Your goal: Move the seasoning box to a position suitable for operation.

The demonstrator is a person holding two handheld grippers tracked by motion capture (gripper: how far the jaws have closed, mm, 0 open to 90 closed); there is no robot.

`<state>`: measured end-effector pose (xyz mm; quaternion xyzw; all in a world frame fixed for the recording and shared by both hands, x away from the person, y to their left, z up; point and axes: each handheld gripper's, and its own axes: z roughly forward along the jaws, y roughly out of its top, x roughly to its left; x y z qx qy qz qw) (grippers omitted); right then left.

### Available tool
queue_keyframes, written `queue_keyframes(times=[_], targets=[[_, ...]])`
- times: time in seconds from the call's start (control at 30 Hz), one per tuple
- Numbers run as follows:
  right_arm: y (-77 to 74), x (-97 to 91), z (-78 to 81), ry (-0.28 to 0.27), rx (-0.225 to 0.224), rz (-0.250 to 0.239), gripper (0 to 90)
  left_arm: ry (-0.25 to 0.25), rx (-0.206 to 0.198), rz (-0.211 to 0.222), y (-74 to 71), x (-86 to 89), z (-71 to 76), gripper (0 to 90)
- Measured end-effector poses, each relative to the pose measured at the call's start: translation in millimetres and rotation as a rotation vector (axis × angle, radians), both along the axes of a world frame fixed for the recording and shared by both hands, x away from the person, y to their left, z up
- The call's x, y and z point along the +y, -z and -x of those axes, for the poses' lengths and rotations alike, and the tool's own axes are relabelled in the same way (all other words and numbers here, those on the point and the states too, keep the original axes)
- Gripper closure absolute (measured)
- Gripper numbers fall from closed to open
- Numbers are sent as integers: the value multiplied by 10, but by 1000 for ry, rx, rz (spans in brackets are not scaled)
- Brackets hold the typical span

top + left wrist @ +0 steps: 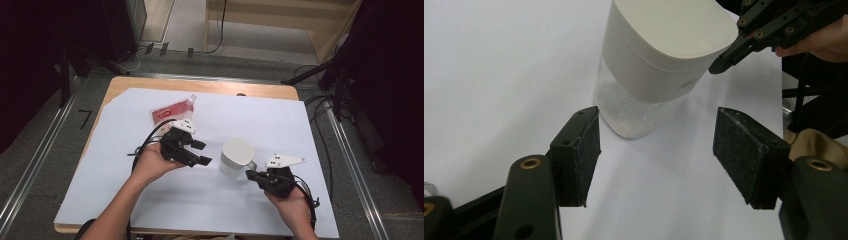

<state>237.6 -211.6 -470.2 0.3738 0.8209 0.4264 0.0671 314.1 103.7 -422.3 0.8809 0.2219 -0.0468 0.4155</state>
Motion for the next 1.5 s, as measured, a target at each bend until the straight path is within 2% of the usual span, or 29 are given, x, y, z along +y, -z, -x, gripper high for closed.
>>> queue_keyframes(times=[0.13, 0.27, 0.37, 0.63, 0.73, 0.8, 0.97, 1.03, 1.23, 1.5], targets=[[-3, -58, -50, 12, -5, -3, 897, -2, -7, 1, -6, -9, 13, 362], [12, -112, -103, 8, 3, -27, 898, 1, -3, -25, 7, -19, 9, 338], [20, -141, -134, 6, -2, -33, 899, -1, -18, -35, 1, -14, 15, 338], [13, -183, -215, 0, -20, -11, 899, -16, -14, -21, -15, 30, 25, 324], [14, -202, -257, 16, -14, -32, 899, -20, -14, -17, -28, 51, 32, 324], [25, -198, -296, 6, -11, -40, 899, -24, -17, -18, -30, 63, 41, 324], [21, -142, -339, 10, -24, -8, 899, -37, -20, -29, -30, 100, 54, 324], [26, -162, -364, 7, -11, -23, 899, -35, -24, -34, -29, 119, 58, 324], [20, -186, -419, 24, -8, -20, 899, -43, -22, -32, -40, 177, 71, 326], [19, -222, -478, 58, -10, -7, 897, -50, -25, -51, -46, 227, 89, 357]])
